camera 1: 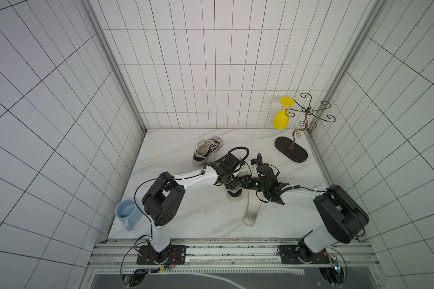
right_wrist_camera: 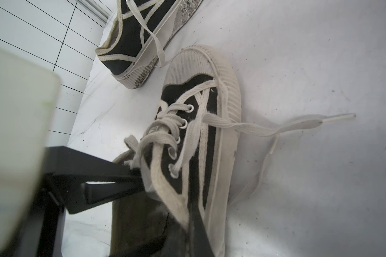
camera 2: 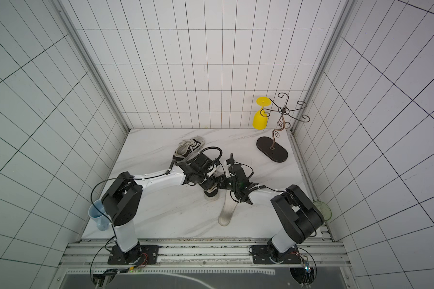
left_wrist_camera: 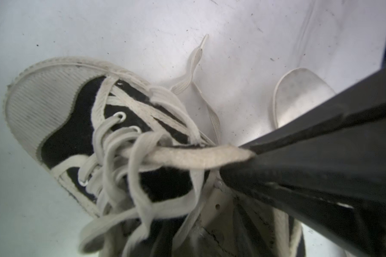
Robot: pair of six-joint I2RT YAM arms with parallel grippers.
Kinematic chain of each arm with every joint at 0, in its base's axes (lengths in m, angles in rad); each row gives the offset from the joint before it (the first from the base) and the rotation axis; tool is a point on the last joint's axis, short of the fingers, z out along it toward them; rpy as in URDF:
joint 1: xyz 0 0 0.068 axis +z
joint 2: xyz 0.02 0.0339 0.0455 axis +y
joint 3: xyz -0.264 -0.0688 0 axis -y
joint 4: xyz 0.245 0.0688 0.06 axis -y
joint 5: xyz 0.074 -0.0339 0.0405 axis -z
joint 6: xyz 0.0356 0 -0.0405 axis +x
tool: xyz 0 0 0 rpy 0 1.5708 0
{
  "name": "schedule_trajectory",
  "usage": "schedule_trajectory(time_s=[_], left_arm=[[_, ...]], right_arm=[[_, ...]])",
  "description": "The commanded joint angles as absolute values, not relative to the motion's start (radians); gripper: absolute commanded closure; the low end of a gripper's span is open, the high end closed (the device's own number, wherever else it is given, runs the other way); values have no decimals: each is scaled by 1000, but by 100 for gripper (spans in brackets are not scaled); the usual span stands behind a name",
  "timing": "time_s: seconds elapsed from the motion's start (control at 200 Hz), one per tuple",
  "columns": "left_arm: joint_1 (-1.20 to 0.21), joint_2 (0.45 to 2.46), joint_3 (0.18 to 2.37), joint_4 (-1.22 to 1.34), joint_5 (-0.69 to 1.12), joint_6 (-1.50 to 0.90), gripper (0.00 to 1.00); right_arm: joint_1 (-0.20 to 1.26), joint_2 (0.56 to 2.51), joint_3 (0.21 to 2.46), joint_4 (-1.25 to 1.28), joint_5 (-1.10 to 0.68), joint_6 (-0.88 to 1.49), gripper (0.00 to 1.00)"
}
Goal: Insert the insole into the shoe
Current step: Adjust the shoe at the center of the board.
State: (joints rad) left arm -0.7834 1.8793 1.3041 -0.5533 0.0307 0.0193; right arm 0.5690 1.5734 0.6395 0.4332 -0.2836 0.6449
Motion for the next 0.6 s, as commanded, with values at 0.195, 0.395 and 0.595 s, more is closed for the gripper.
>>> schedule_trajectory(time_s=[0.195,0.395,0.595], left_arm=[[-799,1964,1327,-516,-151,47,54],[-798,1990,1340,-504,-89,42,90],[-770,1894,1382,-554,105,-4,100]], right_arm=[[557,1595,703,477,-319,627,100],[548,1593,696,469,-325,623,100],[529,1597,693,444,-322,615,100]])
